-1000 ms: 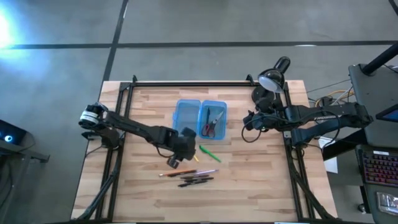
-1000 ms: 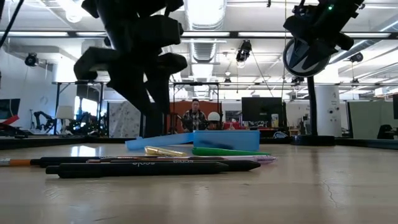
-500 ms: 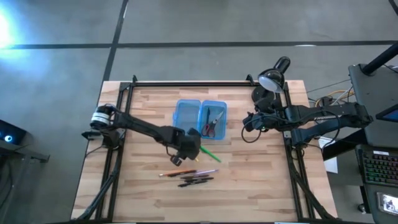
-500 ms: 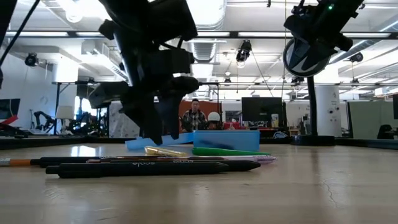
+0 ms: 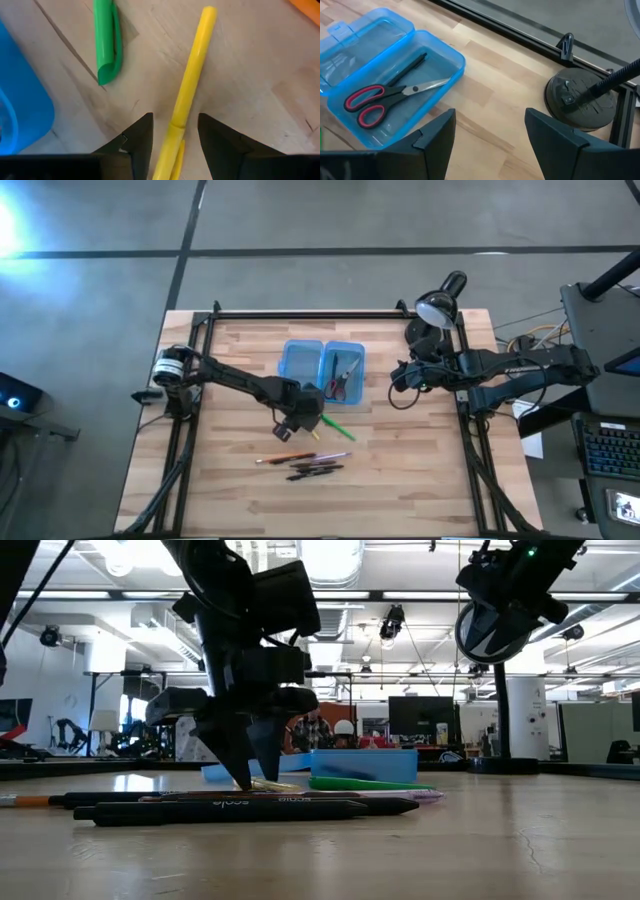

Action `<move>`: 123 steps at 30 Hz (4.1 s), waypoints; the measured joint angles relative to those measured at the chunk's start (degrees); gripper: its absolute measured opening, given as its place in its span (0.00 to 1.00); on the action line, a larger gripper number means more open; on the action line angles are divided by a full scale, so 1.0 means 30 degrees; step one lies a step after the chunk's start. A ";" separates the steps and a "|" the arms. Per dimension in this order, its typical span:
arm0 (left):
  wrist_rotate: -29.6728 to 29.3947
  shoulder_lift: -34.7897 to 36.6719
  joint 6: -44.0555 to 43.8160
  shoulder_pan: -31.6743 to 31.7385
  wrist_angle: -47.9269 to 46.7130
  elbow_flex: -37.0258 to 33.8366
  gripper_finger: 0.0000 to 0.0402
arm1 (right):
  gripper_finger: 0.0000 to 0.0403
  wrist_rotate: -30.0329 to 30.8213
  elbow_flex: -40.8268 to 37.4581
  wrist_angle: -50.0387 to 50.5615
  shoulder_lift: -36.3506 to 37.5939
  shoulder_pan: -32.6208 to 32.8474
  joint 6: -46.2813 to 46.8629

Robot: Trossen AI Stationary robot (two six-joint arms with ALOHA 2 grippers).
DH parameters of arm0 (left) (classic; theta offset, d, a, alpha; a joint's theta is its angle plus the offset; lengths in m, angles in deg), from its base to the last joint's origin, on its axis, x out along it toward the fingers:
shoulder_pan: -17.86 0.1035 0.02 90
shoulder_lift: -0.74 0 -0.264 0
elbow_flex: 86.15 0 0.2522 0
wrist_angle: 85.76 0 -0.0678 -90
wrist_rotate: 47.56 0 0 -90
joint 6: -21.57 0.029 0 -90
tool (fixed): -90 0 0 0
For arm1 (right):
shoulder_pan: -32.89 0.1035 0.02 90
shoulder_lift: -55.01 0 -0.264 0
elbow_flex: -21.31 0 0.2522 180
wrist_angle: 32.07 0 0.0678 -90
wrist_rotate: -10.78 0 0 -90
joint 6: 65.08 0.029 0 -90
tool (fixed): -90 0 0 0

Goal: Pick & place school supplies into a supply box
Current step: Put the yellow pen into the blue box, then put the brown pen into the blue box

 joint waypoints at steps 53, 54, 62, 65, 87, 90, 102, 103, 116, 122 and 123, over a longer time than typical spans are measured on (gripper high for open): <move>0.3188 -0.2314 -3.3020 0.5892 0.4606 0.6390 0.04 | 0.57 0.2508 -0.0324 -0.0126 0.2364 0.0423 0.5316; 0.3235 -0.2589 -3.3055 0.5952 0.5229 0.6390 0.04 | 0.57 0.2477 -0.0324 -0.0131 0.2267 0.0423 0.5575; 0.2265 -0.4554 -3.6206 0.6132 0.6123 0.6390 0.04 | 0.57 0.2183 -0.0315 -0.0211 0.1494 0.0367 0.3413; 0.1276 -0.4637 -3.7496 0.6065 0.6231 0.6390 0.05 | 0.57 0.1958 -0.0294 -0.0686 0.1556 0.0262 0.1770; -0.0668 -0.3963 -3.0225 0.3846 -0.5343 1.2939 0.20 | 0.57 -0.0641 -0.0281 -0.3534 0.2419 0.0044 -0.8758; 0.0188 -0.3524 -2.7546 0.2960 -0.7058 1.3513 0.21 | 0.57 -0.0781 -0.0281 -0.3541 0.2412 0.0044 -0.9803; -0.0854 -0.2878 -2.5671 -0.1806 -1.2587 1.3329 0.21 | 0.57 -0.1282 -0.0346 -0.3692 0.2234 0.0029 -1.1100; -0.1049 -0.2874 -2.5942 -0.2103 -1.2632 1.3240 0.21 | 0.57 -0.1567 -0.0353 -0.3850 0.2162 0.0016 -1.1259; -0.0433 -0.0639 -3.0666 -0.3009 -0.9393 0.8123 0.21 | 0.57 -0.4910 -0.0878 -0.6335 0.1093 -0.1329 -1.2076; -0.0404 0.1948 -3.0645 -0.3036 -0.7009 0.4559 0.21 | 0.57 -0.5031 -0.0957 -0.6389 0.0543 -0.1989 -1.2121; -0.0409 0.2224 -3.0644 -0.3023 -0.6937 0.3998 0.21 | 0.57 -0.5050 -0.0964 -0.6458 0.0436 -0.2052 -1.2115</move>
